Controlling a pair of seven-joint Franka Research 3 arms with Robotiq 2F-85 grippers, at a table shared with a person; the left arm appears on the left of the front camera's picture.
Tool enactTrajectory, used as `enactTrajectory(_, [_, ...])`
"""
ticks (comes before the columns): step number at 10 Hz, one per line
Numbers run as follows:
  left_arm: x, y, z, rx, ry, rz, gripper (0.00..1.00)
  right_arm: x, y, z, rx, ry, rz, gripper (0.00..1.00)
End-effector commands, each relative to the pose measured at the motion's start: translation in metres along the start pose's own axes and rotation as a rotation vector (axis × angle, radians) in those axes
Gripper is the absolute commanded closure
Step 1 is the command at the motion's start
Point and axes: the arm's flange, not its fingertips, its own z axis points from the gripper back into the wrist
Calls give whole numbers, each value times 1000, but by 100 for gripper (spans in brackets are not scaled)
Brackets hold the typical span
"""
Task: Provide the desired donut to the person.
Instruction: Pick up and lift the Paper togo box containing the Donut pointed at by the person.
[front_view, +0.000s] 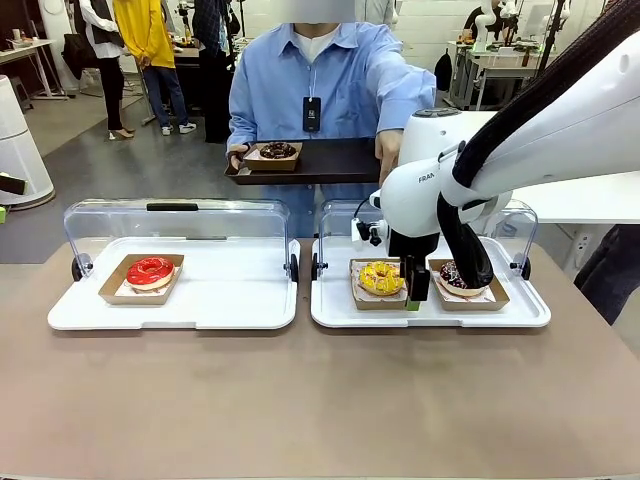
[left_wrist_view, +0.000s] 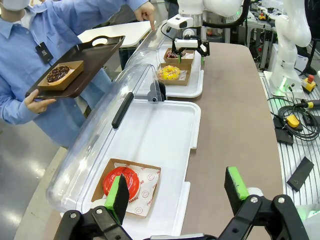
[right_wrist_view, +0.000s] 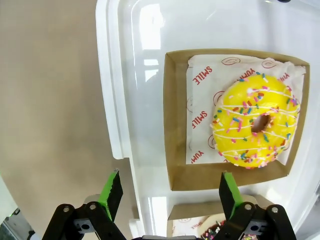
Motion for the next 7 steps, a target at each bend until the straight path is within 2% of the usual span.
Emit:
enactTrajectory(1, [1,-1,1,10,-11,12,0,-4,-9,-6,5,-19,22,0])
enactTrajectory(7, [1,-1,1,10,-11,12,0,-8,-16,-16,18,-35,28,0])
